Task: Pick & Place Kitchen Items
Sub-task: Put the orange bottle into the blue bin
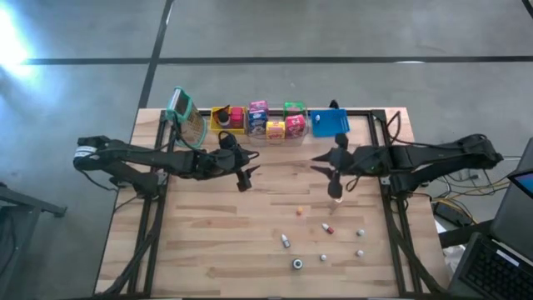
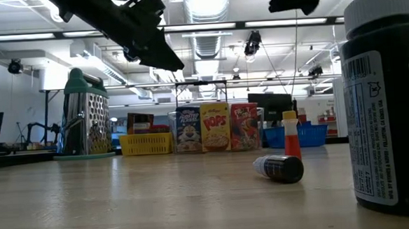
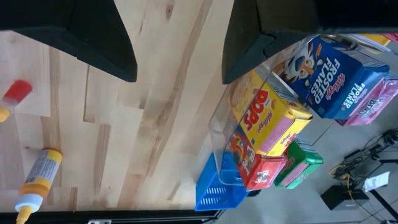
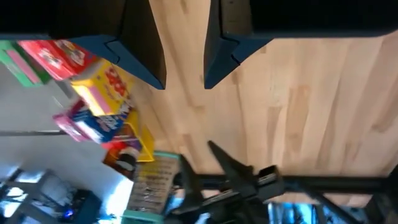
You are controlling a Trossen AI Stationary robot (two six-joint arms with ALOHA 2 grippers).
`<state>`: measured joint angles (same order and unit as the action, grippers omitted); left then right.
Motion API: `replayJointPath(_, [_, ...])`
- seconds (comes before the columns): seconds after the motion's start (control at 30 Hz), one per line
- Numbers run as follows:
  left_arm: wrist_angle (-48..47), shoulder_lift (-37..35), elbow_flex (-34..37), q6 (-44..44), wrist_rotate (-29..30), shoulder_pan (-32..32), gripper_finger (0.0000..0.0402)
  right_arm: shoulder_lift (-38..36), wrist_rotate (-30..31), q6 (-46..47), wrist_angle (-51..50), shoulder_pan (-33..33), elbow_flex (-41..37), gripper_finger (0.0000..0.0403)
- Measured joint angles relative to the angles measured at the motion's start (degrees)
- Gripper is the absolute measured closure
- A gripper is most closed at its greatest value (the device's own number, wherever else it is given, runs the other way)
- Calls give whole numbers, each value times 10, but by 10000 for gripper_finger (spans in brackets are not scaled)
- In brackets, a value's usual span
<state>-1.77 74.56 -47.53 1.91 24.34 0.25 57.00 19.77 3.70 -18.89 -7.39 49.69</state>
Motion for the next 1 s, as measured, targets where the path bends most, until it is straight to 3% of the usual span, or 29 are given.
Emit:
replayJointPath(0.23, [-1, 0, 0, -1, 0, 0, 161, 78, -1, -5, -40, -26, 72, 284])
replayJointPath(0.57, [-3, 0, 0, -1, 0, 0, 161, 161, -3, 87, -183, -92, 151, 273])
replayJointPath(0.87, [-1, 0, 0, 25, 0, 0, 161, 197, -7, 129, -204, -141, 158, 296])
replayJointPath(1.0, [-28, 0, 0, 37, -8, -1, 161, 211, -54, 158, -202, -148, 149, 305])
